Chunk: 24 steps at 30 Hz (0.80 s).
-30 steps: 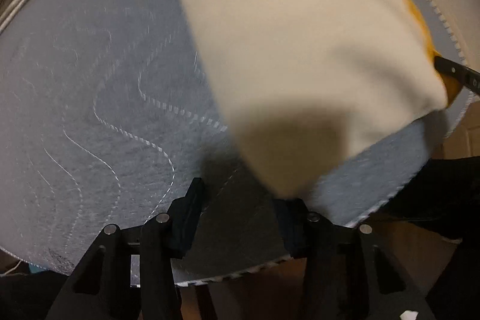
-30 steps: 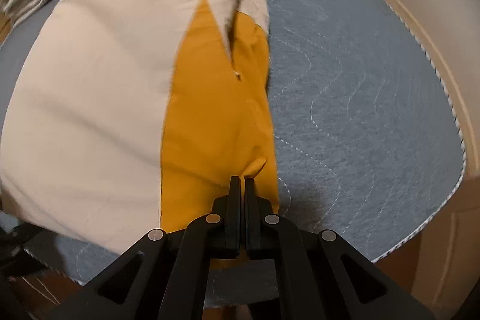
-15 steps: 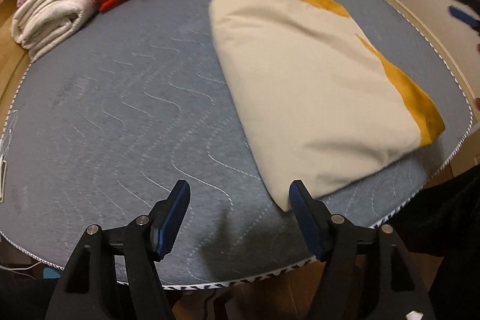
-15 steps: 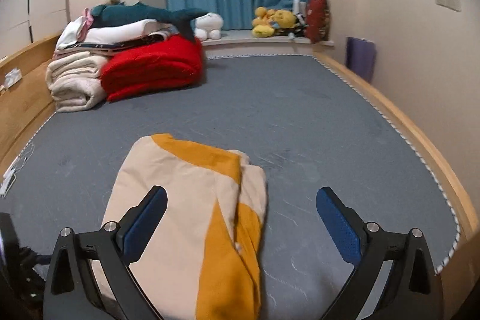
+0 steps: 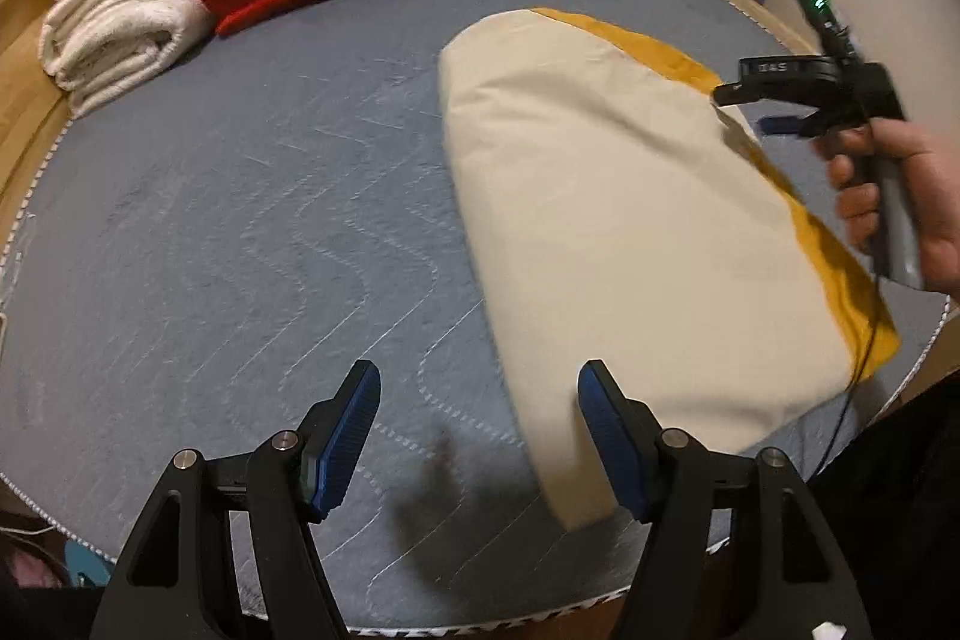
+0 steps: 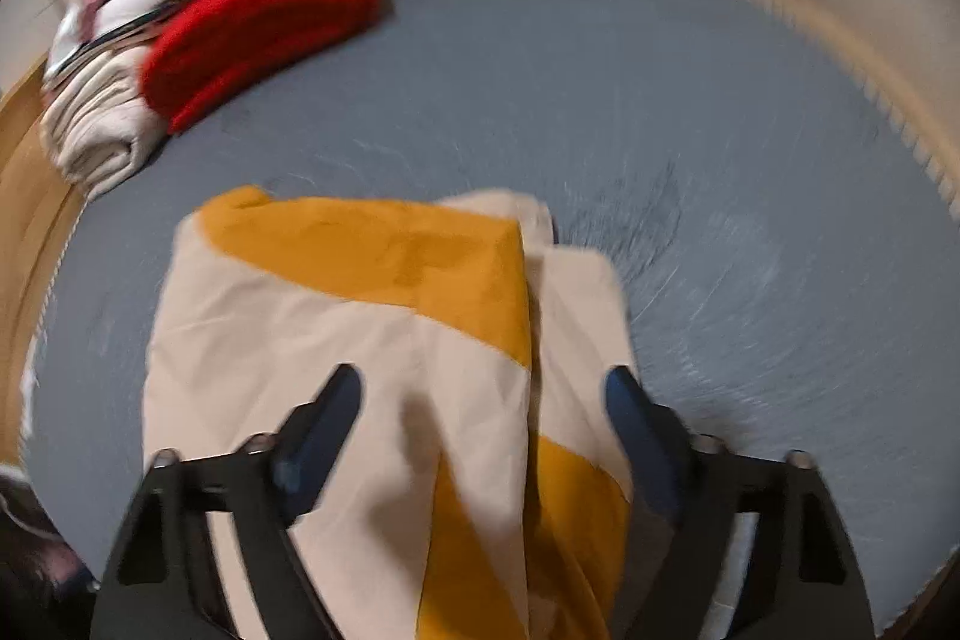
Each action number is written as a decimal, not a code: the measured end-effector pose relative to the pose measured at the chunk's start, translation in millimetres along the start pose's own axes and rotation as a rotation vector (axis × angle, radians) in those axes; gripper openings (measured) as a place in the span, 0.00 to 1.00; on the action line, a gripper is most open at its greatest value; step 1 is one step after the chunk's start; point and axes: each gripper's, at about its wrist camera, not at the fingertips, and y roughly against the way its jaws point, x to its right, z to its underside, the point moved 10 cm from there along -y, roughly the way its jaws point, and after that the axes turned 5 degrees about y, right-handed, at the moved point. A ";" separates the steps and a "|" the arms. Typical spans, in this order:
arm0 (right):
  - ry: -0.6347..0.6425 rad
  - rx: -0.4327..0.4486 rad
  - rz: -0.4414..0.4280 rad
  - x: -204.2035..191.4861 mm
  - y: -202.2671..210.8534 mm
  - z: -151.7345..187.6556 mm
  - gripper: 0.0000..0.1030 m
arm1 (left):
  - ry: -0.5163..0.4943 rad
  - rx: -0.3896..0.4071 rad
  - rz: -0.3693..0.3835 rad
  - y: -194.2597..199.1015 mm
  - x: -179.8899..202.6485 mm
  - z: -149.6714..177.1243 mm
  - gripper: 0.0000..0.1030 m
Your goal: Fold large clothes
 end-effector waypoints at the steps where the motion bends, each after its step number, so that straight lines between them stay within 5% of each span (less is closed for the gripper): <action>1: -0.047 -0.019 -0.044 3.3 -11.1 -2.2 0.67 | 0.005 -0.023 0.017 -5.5 1.1 -3.3 0.64; 5: -0.056 -0.032 -0.190 -11.5 -31.9 -12.6 0.41 | 0.031 -0.123 0.102 -30.7 5.0 -20.8 0.64; 7: 0.001 -0.036 -0.166 -16.1 -40.5 -14.1 0.14 | 0.051 -0.164 0.132 -41.4 6.0 -27.5 0.64; 9: -0.006 -0.033 -0.081 -2.8 -48.1 -16.5 0.04 | 0.072 -0.184 0.142 -52.3 0.6 -41.2 0.64; 12: -0.062 -0.048 0.007 23.1 -57.4 -15.6 0.03 | 0.071 -0.172 0.161 -62.5 -1.3 -59.6 0.64; 15: -0.005 -0.045 0.235 53.6 -60.9 -14.1 0.00 | 0.124 -0.186 0.236 -74.9 -0.8 -66.4 0.64; 18: -0.145 0.002 0.127 69.7 -47.3 -13.4 0.00 | 0.171 -0.211 0.302 -85.5 -0.5 -63.9 0.67; 21: -0.088 0.122 -0.016 47.2 0.3 -27.8 0.04 | 0.264 -0.254 0.380 -95.2 -1.0 -62.2 0.72; 23: -0.028 0.121 -0.113 24.3 21.9 -17.1 0.14 | 0.307 -0.297 0.433 -102.9 1.1 -59.3 0.74; 24: -0.007 0.091 -0.155 11.8 26.0 -3.7 0.38 | 0.321 -0.316 0.459 -106.1 3.4 -58.3 0.74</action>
